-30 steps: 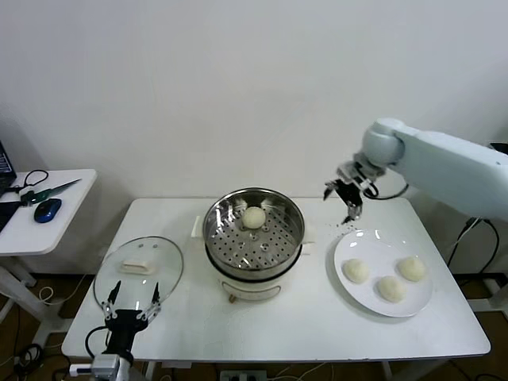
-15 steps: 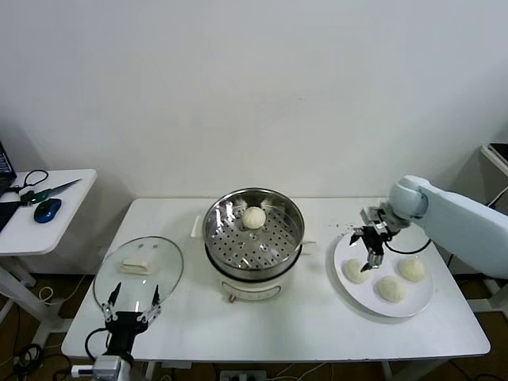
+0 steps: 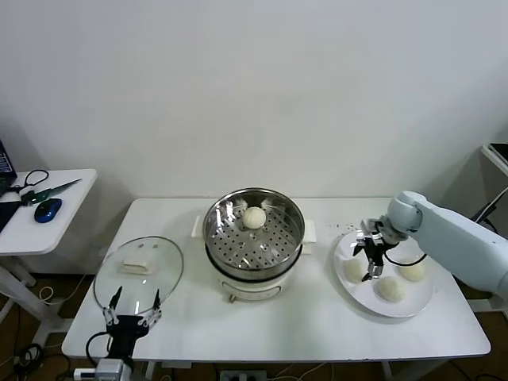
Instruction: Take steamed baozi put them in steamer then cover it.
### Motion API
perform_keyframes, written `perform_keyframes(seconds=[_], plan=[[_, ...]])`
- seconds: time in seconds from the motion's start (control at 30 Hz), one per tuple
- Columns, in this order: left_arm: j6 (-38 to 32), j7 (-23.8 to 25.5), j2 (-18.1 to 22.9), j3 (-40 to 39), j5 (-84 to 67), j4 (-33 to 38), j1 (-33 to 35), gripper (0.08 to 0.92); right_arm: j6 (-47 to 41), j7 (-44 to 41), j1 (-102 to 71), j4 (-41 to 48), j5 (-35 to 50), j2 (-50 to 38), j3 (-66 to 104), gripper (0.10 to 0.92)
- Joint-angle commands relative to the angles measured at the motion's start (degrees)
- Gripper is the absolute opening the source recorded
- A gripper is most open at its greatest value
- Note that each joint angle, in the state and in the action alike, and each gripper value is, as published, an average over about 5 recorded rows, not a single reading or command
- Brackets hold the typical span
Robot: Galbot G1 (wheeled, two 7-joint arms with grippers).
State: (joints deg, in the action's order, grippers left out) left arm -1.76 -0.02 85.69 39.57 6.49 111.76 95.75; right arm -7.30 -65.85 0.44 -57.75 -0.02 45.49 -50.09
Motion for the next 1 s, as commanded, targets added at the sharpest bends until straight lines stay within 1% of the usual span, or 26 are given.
perform_keyframes(seconds=[0.03, 0.2, 0.53, 0.67, 0.8, 1.0], plan=[[-0.1, -0.1, 0.1, -0.2, 0.5, -0.3, 0.0, 0.823, 0.3, -0.2, -1.9, 2.3, -1.5, 1.3, 1.6, 0.823], [-0.2, -0.1, 0.0, -0.3, 0.6, -0.5, 0.1, 0.823, 0.8, -0.1, -1.8, 3.0, -1.6, 1.9, 1.9, 0.819], [-0.3, -0.1, 0.0, -0.5, 0.5, -0.6, 0.3, 0.823, 0.9, -0.9, 0.3, 3.7, 0.2, 2.4, 0.1, 0.723], [-0.3, -0.1, -0.1, -0.6, 0.5, -0.4, 0.4, 0.823, 0.9, -1.0, 1.8, 3.4, 1.5, 1.9, -0.5, 0.702], [-0.2, -0.1, -0.3, -0.7, 0.5, -0.1, 0.5, 0.823, 0.4, -1.0, 8.6, 1.7, 6.1, 0.4, -4.8, 0.692], [-0.2, -0.1, -0.5, -1.1, 0.4, 0.7, 0.8, 0.823, -0.6, -1.1, 28.0, -0.2, 18.0, 0.2, -18.8, 0.687]])
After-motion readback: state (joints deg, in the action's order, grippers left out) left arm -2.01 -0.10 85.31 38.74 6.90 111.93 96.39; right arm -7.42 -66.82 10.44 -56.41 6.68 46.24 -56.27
